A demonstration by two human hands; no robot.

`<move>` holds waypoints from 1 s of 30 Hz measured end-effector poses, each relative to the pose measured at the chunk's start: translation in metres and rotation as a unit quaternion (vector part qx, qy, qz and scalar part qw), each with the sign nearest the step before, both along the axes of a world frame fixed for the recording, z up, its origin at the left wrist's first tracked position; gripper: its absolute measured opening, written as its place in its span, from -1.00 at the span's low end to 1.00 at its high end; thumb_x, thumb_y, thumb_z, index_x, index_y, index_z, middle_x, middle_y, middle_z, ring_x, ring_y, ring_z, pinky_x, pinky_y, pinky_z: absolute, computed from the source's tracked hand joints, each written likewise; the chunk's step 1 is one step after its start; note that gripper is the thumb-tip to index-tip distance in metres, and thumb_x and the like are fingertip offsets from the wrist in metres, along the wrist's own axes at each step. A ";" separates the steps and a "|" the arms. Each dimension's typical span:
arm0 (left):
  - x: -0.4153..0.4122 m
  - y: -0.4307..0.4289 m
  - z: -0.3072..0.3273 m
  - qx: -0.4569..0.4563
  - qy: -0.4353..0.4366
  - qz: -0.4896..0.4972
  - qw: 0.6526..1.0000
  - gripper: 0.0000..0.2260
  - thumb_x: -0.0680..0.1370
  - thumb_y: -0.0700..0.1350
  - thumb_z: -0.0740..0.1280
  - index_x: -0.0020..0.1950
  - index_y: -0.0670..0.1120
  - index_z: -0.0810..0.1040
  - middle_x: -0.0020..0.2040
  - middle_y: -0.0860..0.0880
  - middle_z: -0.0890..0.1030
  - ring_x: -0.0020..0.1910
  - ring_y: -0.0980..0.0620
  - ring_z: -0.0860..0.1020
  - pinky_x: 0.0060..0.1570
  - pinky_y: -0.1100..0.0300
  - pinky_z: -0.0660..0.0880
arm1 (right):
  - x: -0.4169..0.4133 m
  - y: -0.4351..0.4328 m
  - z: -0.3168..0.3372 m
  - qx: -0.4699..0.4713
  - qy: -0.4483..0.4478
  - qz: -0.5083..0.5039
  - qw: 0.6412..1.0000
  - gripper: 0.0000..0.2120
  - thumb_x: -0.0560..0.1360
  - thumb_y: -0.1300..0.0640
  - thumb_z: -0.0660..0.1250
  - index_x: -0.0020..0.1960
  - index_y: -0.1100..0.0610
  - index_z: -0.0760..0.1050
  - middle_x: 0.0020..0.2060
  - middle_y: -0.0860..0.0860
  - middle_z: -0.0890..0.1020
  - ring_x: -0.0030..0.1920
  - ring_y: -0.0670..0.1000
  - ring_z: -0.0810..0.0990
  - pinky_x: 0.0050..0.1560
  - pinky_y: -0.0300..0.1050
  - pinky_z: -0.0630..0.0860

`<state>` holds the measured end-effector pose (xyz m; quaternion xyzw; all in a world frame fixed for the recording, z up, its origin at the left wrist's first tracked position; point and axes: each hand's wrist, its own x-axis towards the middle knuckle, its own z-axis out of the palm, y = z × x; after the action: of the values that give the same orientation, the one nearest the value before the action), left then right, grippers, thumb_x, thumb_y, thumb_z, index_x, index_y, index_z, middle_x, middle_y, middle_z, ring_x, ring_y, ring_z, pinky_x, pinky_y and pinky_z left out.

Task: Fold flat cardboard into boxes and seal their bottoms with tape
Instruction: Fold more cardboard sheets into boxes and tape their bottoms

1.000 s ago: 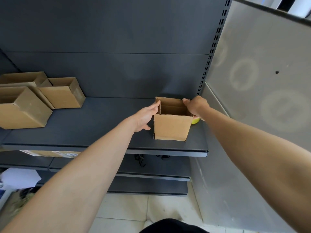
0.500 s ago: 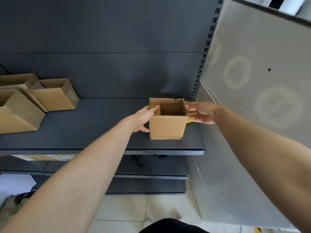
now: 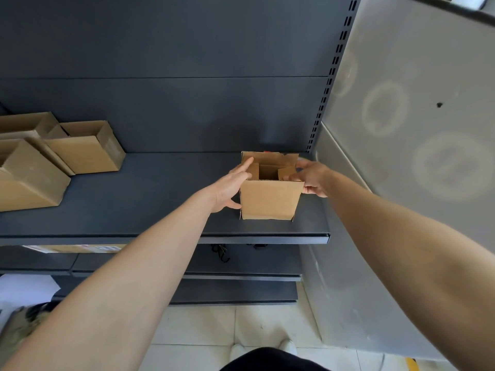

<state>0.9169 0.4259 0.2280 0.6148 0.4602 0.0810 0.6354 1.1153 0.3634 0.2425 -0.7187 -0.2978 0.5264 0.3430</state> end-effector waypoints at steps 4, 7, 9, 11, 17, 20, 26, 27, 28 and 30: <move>-0.006 0.003 -0.002 -0.024 -0.015 -0.017 0.999 -0.42 0.56 0.23 0.16 0.51 0.30 -0.04 0.58 0.04 -0.02 0.53 -0.19 0.02 0.36 -0.27 0.20 | 0.003 0.001 -0.005 -0.001 0.031 -0.011 0.999 -0.75 0.56 0.28 0.30 0.17 0.01 0.51 -0.15 -0.02 0.58 -0.21 -0.09 0.54 -0.18 -0.26 0.48; -0.009 0.008 -0.003 -0.057 -0.033 -0.025 0.997 -0.31 0.49 0.13 0.34 0.50 0.30 0.02 0.56 -0.01 0.07 0.51 -0.19 0.07 0.38 -0.31 0.16 | 0.006 0.001 -0.006 -0.009 0.044 -0.020 0.999 -0.74 0.60 0.27 0.22 0.17 -0.01 0.53 -0.13 -0.01 0.58 -0.17 -0.07 0.52 -0.11 -0.24 0.47; -0.010 0.012 -0.003 -0.044 -0.030 -0.020 0.998 -0.31 0.46 0.06 0.41 0.48 0.28 0.10 0.52 -0.02 0.15 0.48 -0.18 0.15 0.36 -0.33 0.19 | 0.008 0.002 -0.008 -0.009 0.061 -0.022 0.998 -0.71 0.62 0.27 0.16 0.07 -0.05 0.56 -0.08 0.01 0.58 -0.12 -0.05 0.49 -0.10 -0.22 0.45; -0.008 0.014 -0.002 -0.021 -0.028 -0.005 0.999 -0.35 0.45 0.03 0.44 0.43 0.24 0.18 0.48 0.01 0.21 0.44 -0.18 0.23 0.34 -0.35 0.21 | 0.009 0.002 -0.011 -0.008 0.084 -0.026 0.996 -0.65 0.63 0.30 0.13 0.01 -0.09 0.58 -0.06 0.00 0.57 -0.12 -0.06 0.46 -0.16 -0.24 0.43; 0.005 0.012 -0.009 0.046 -0.016 0.086 0.995 -0.42 0.48 -0.08 0.44 0.33 0.13 0.15 0.35 0.07 0.33 0.20 -0.03 0.43 0.09 -0.12 0.49 | 0.012 -0.009 -0.009 -0.008 0.172 -0.087 0.981 -0.86 0.59 0.17 0.23 0.02 0.07 0.57 -0.11 0.05 0.61 -0.18 -0.02 0.57 -0.19 -0.22 0.47; 0.009 0.009 -0.014 0.069 -0.022 0.101 0.992 -0.31 0.49 -0.15 0.43 0.41 0.20 0.06 0.27 0.10 0.32 0.02 0.07 0.48 -0.10 0.02 0.53 | 0.014 -0.008 -0.010 -0.016 0.187 -0.097 0.977 -0.67 0.57 -0.13 0.20 0.14 0.06 0.55 -0.02 0.08 0.57 -0.12 0.04 0.53 -0.22 -0.18 0.45; 0.011 0.010 -0.013 0.090 -0.031 0.084 0.992 -0.47 0.50 -0.19 0.41 0.22 0.29 0.23 0.30 0.02 0.34 0.17 -0.08 0.46 -0.17 -0.02 0.59 | 0.006 0.003 -0.006 -0.047 0.115 -0.083 0.989 -0.64 0.52 -0.25 0.23 0.04 0.03 0.52 0.01 0.07 0.52 -0.08 0.04 0.48 -0.30 -0.21 0.41; 0.011 0.010 -0.014 0.097 -0.029 0.085 0.991 -0.53 0.51 -0.19 0.40 0.18 0.27 0.27 0.30 0.01 0.34 0.17 -0.09 0.46 -0.11 -0.06 0.60 | 0.007 0.003 -0.006 -0.049 0.114 -0.081 0.989 -0.70 0.54 -0.18 0.25 0.03 0.05 0.51 0.02 0.08 0.51 -0.05 0.04 0.47 -0.29 -0.21 0.41; 0.011 0.010 -0.016 0.107 -0.024 0.083 0.990 -0.59 0.52 -0.18 0.39 0.15 0.24 0.31 0.29 0.00 0.34 0.16 -0.10 0.46 -0.07 -0.08 0.60 | 0.008 0.003 -0.005 -0.050 0.117 -0.079 0.989 -0.75 0.54 -0.12 0.29 0.03 0.06 0.50 0.02 0.08 0.50 -0.04 0.04 0.45 -0.30 -0.22 0.40; 0.011 0.010 -0.017 0.124 -0.009 0.075 0.989 -0.72 0.54 -0.17 0.36 0.11 0.16 0.40 0.26 -0.01 0.33 0.13 -0.11 0.48 -0.06 -0.07 0.60 | 0.009 0.001 -0.008 -0.052 0.111 -0.075 0.990 -0.82 0.53 0.01 0.34 0.07 0.07 0.50 0.01 0.06 0.51 -0.07 0.02 0.46 -0.35 -0.25 0.39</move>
<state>0.9282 0.4354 0.2112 0.6518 0.4859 0.1905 0.5502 1.1245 0.3647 0.2346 -0.6926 -0.1757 0.5907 0.3748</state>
